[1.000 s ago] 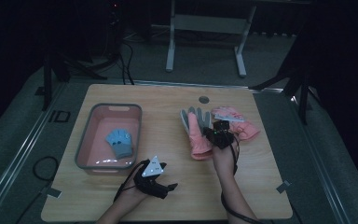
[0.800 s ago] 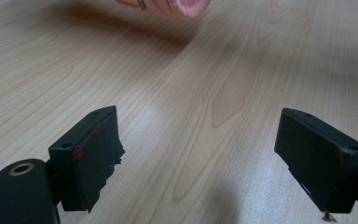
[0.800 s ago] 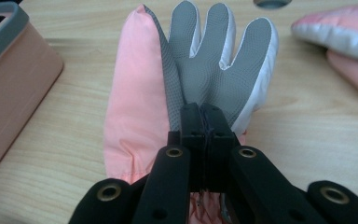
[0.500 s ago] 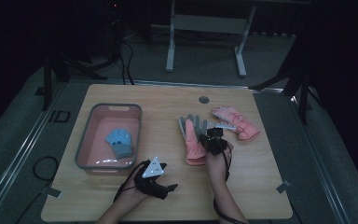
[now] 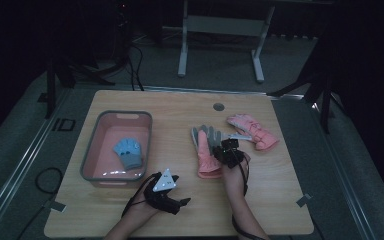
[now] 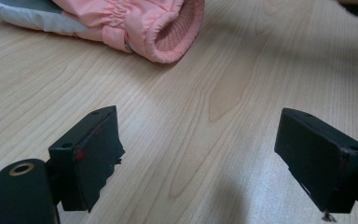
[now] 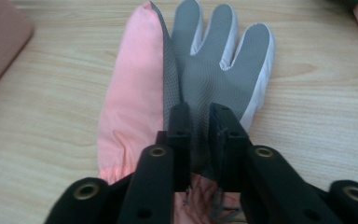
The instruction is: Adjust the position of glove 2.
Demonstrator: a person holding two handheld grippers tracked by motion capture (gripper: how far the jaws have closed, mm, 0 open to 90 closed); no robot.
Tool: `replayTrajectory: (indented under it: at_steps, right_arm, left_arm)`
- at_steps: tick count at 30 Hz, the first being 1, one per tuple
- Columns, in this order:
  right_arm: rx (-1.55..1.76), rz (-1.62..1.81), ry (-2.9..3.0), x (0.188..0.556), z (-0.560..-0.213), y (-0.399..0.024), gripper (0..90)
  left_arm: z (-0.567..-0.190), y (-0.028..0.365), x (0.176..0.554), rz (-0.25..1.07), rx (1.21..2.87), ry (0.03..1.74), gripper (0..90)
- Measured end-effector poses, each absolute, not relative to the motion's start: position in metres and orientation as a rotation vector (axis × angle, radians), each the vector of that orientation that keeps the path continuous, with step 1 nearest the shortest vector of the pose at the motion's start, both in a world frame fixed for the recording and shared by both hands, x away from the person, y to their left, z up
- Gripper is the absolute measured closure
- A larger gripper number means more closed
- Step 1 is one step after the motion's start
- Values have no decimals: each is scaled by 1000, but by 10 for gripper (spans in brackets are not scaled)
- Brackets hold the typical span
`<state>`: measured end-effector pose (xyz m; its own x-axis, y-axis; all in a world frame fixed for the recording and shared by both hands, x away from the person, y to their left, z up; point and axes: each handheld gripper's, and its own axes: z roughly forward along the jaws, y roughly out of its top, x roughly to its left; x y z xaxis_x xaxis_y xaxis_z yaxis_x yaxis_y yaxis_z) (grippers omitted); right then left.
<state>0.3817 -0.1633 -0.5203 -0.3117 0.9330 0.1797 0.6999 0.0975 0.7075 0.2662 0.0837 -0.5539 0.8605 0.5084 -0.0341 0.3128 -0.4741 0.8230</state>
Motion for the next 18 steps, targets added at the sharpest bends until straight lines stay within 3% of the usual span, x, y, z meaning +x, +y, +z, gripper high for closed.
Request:
replayTrajectory:
  at_steps: [3, 10, 18]
  right_arm:
    - [1503, 1092, 2099, 377, -502, -180, 657]
    - [1454, 1083, 2116, 382, -485, -217, 564]
    - [1344, 1104, 2162, 395, -470, -271, 553]
  left_arm:
    - [-555, 83, 266, 259, 2116, 588, 145]
    - [-555, 82, 265, 253, 2117, 583, 145]
    - [-555, 83, 265, 253, 2113, 595, 145]
